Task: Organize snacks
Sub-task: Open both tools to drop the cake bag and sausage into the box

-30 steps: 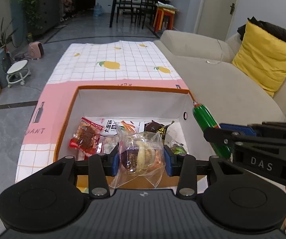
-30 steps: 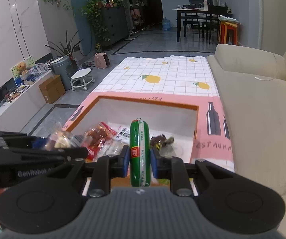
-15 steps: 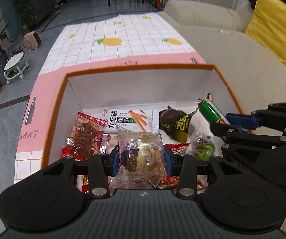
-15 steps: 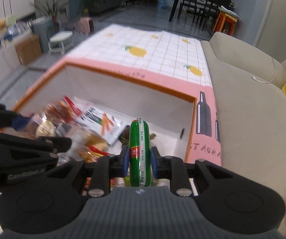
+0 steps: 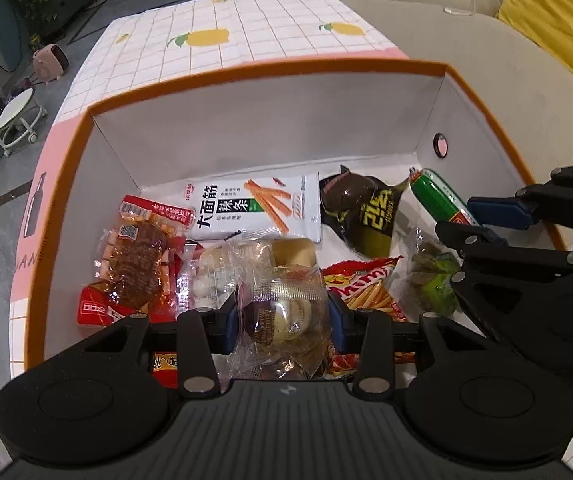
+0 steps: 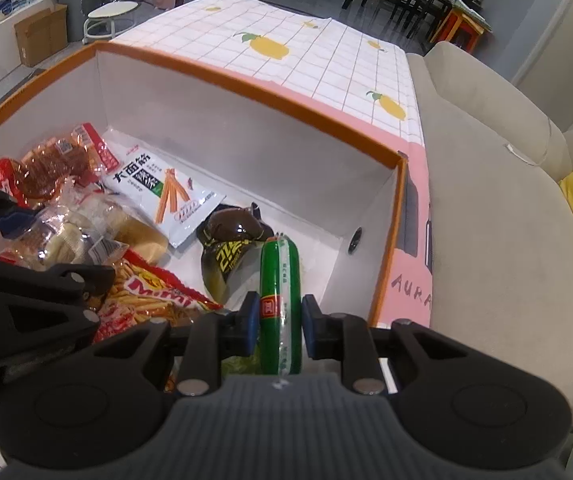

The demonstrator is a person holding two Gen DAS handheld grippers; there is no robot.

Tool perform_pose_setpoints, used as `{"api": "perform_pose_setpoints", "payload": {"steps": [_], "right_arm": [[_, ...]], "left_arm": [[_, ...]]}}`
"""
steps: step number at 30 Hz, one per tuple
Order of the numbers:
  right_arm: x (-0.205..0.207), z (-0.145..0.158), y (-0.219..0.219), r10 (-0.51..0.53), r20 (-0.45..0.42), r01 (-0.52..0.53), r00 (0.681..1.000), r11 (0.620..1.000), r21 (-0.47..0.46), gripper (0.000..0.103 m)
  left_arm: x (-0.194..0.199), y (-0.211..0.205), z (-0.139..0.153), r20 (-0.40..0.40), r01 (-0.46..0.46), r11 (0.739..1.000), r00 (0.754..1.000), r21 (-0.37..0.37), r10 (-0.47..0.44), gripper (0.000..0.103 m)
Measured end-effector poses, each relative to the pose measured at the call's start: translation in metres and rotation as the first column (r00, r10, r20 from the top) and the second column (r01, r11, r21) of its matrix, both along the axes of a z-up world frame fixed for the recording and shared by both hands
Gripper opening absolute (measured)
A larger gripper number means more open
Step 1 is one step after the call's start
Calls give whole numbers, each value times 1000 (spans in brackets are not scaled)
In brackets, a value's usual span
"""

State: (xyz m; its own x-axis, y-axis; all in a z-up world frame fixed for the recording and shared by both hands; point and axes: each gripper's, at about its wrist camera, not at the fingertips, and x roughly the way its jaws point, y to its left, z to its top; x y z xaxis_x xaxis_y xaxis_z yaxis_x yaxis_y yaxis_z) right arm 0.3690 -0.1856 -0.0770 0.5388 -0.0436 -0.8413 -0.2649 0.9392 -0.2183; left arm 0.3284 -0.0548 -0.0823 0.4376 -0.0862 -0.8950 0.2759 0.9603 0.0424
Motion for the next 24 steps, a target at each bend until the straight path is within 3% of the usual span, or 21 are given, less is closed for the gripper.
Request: {"api": "perform_pose_setpoints", "payload": {"steps": [8,13,16,24], "right_arm": [[0,-5,6,11,-4,-11,1000,1000,-15,19],[-2,2,4,4,6,-4,1000,1000,17,20],[-2,6,3,0,6,0,1000,999,32,25],[-7,25,-2,-31,39,29,999,997,68,39]], "left_arm": [[3,-1,1,2,-10,1000,1000,12,10,50],[1,0,3,25,-9,1000,1000,16,9,57],[-2,3,9,46,-19,1000,999,-4,19,68],[-11,10,32,114,-54,999,992,-6,55,75]]}}
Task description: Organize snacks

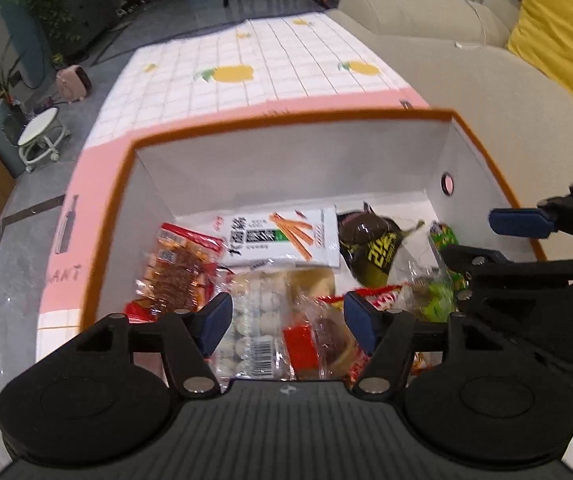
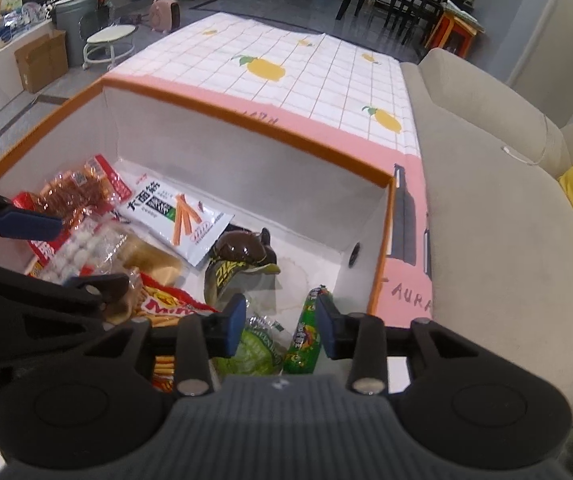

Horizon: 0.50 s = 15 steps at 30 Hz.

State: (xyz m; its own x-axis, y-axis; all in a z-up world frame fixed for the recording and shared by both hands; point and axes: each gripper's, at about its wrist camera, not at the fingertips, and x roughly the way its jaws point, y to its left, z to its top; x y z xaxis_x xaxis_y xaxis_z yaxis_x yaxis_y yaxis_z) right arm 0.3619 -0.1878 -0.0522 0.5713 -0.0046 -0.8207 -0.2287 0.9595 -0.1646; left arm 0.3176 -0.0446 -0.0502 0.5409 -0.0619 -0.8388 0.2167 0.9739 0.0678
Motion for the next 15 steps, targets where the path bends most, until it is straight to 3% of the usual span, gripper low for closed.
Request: {"api": "perform_pose_setpoints", "payload": {"steps": [7,9,11,15], "right_arm": [[-11,28,-5,-34,59,32,998,999,34,55],[-16,39,-6,-45,85,40,995,998,53,64],[-21,51,-7,-57,109,49,992,996,72,72],[-35,75,-11,-90,155,70,984,989,128,77]], "left_arm": [[-13,14,36,84,-79,996,993,-36,82,75],[-20,17,48,122,-94,994,988,-50,100,75],[-28,21,60,167,-106,993,979,-62,114,75],[-50,28,83,268,-136,987,951,-83,153,75]]}}
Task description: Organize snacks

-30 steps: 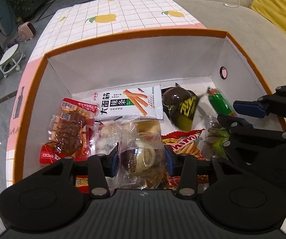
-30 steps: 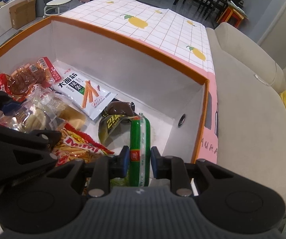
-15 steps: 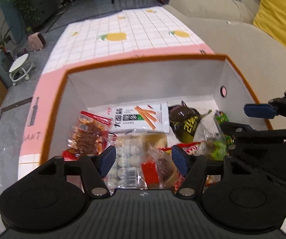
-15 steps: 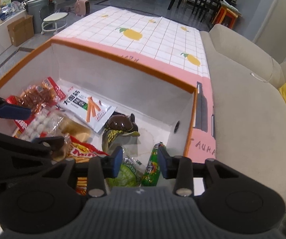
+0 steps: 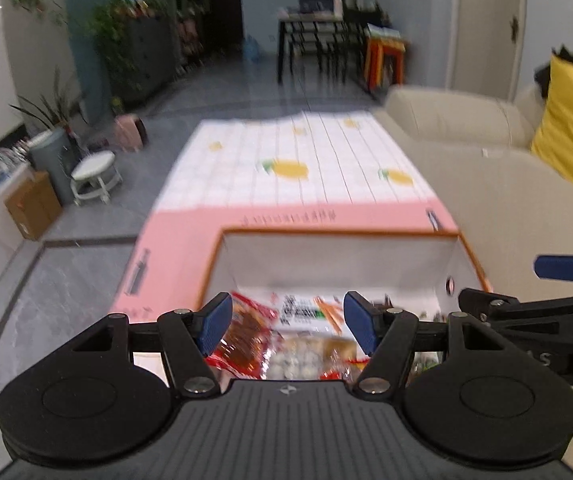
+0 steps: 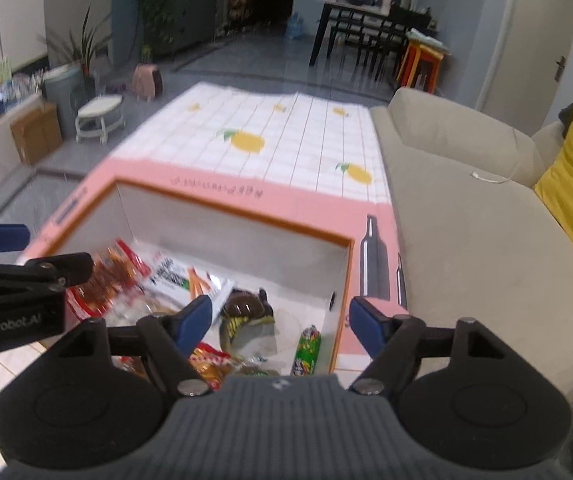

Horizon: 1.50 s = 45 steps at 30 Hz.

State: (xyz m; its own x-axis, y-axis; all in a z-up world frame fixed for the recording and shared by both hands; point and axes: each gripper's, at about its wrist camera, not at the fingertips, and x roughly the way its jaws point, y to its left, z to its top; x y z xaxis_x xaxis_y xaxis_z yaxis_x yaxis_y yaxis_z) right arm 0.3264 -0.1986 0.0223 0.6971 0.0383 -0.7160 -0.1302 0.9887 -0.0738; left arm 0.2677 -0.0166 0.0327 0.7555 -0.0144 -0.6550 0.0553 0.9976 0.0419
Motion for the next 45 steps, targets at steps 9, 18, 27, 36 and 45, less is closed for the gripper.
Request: {"api": "perform_pose_setpoints", "payload": {"steps": [9,18,27,36,45], "right_arm": [[-67,48,-3,32,132,-50,991,990,134,89],[-154,78,-13,43,279,-82,959,988,129,95],[-205,57,-24,1,268,-52,963,982,183,95],[-208,24,-23,-1,211,-35,977,985,166,99],[-191,-17,-16,5,93,-16,996,993,114,99]], "left_arm": [[-63,7,34,149,-3,999,989,-39,9,79],[-132,-1,42,279,-13,998,960,67,-7,89],[-158,-10,15,234,23,994,971,107,-47,90],[-153,2,-21,95,-15,997,995,70,9,91],[-150,12,-44,16,-37,997,999,70,36,91]]}}
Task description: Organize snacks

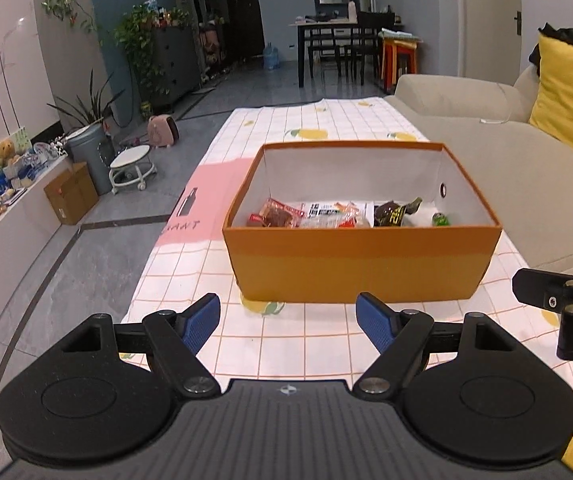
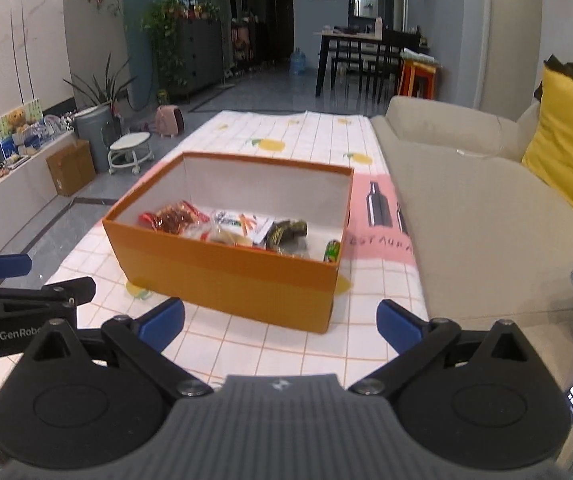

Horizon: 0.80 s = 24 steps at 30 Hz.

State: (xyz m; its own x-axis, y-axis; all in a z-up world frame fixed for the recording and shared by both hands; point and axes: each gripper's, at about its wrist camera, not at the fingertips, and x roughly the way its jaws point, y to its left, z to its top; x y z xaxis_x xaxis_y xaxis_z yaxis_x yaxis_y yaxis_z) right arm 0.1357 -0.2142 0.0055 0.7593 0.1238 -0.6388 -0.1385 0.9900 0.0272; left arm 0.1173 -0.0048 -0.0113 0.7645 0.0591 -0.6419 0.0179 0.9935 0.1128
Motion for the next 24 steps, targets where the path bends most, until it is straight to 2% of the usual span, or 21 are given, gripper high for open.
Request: {"api": "perform_pose_setpoints", "payload": {"steps": [8,24], "right_arm": [[5,-14,5,17,-22,-18,1000,1000,-5,99],[4,-9,7,29,-5,-29,1000,1000,8,99]], "left_arm": [[3,0,-5,-20,-6,1000,1000,-6,6,91],[5,-1,-3,-20,2,1000,1000,-6,-2,91]]}}
